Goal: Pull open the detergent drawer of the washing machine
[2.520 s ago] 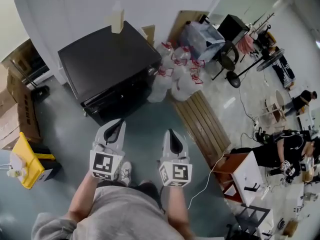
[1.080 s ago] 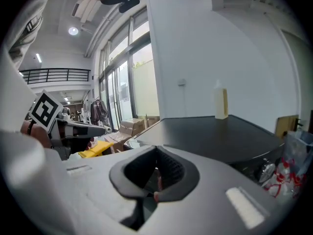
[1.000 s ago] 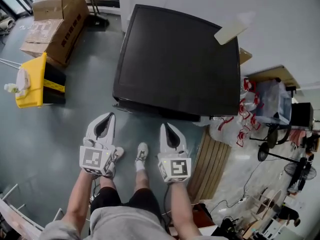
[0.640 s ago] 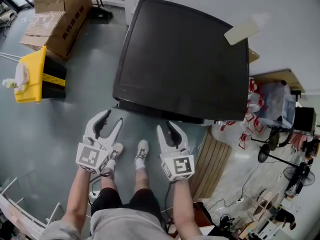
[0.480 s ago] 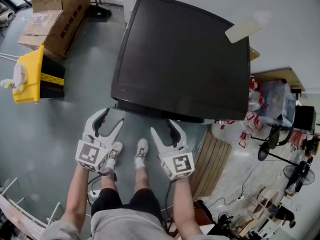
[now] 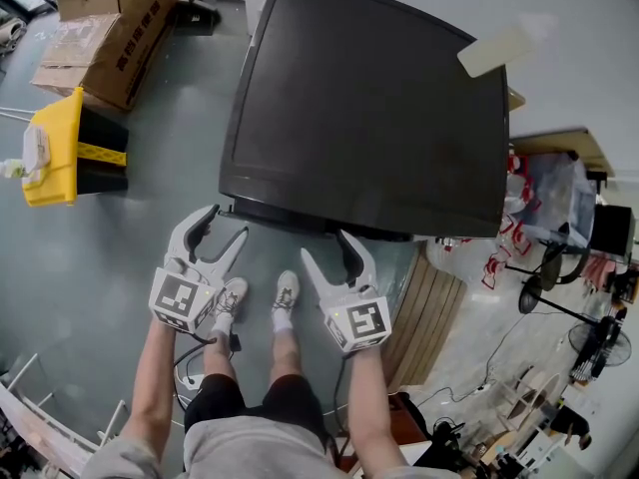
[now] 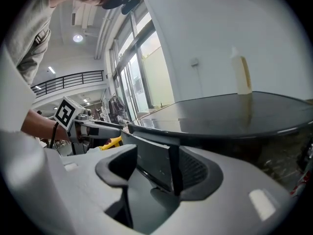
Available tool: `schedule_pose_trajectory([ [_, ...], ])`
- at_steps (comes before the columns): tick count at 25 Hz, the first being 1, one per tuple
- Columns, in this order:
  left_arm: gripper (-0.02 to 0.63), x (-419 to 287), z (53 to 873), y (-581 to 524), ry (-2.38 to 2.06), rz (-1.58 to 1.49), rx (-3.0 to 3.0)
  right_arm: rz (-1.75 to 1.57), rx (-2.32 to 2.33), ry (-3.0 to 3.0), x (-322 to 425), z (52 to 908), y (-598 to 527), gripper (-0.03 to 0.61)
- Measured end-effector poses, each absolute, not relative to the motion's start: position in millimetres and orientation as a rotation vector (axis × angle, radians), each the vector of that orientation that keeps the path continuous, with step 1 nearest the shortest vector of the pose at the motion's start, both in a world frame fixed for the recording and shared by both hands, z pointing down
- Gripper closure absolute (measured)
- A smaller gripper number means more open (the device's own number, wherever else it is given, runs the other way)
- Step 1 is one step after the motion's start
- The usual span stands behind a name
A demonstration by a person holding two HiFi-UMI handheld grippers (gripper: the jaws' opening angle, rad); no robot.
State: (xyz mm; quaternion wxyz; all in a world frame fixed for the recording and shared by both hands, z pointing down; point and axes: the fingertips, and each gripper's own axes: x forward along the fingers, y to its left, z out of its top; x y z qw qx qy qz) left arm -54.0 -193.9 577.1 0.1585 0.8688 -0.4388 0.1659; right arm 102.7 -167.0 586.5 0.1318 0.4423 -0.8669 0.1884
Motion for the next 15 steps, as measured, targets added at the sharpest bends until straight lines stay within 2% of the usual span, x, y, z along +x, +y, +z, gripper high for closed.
schedule_pose_trajectory([
  [5,0.360,-53.3,581.9,-195.3,-1.226,0.486,2.499,0.534,1.263,-2.538,97.9,584.6,-171.4,0.321],
  [7,0.383,-54.6,583.0,-195.8,-1.231,0.501,2.509,0.526,1.225,-2.544,94.1,583.9,-170.0,0.321],
  [8,0.402,-54.9,582.9,-196.0,-1.234,0.507,2.514,0.514,1.214,-2.538,92.8,584.1,-169.3,0.328],
  [12,0.413,-54.5,581.1,-197.5,-1.242,0.527,2.533,0.439,1.270,-2.494,97.4,586.0,-172.5,0.422],
  [15,0.417,-54.0,580.0,-198.6,-1.247,0.544,2.535,0.432,1.276,-2.490,99.6,585.3,-173.4,0.423],
])
